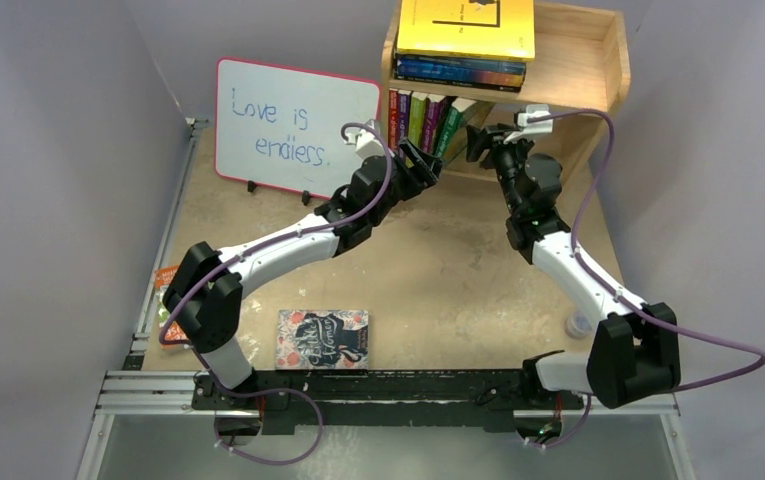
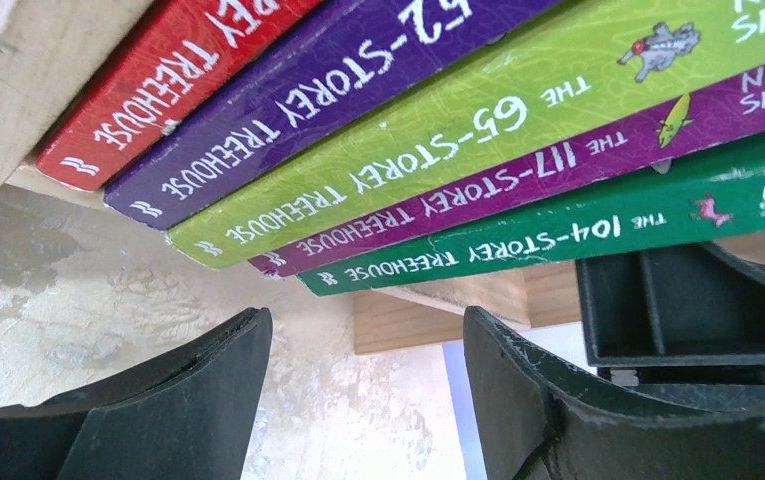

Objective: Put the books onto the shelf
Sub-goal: Adjust the book on the shelf.

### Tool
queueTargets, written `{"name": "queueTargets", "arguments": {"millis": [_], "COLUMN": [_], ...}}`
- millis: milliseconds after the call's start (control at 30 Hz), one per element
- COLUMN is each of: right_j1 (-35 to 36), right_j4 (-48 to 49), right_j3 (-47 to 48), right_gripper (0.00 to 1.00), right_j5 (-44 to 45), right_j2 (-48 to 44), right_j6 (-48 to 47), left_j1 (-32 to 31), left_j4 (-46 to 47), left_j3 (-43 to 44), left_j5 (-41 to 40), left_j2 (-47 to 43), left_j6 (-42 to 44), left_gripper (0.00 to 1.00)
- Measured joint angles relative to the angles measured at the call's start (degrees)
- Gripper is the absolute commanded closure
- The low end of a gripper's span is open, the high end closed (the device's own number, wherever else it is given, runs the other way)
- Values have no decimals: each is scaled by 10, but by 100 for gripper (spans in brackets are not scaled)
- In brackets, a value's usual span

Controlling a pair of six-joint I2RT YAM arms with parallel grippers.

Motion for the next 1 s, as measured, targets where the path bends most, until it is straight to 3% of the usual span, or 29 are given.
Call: {"name": "queueTargets", "arguments": {"millis": [200, 500, 1000], "right_j1": [0, -2, -1], "right_j4": [-27, -39, -9], "right_j3": [61, 80, -15], "right_gripper": [32, 37, 40], "right_j5": [-28, -45, -32], "right_j2": [28, 46, -6], "right_j6": [32, 53, 174], "left_j1": [4, 5, 5], "left_j4": [0, 59, 109], "left_j3": [0, 0, 0], "left_j5": [2, 52, 73], "left_j2": [0, 5, 27], "left_j6": [0, 2, 21], "left_gripper": [31, 44, 44]}}
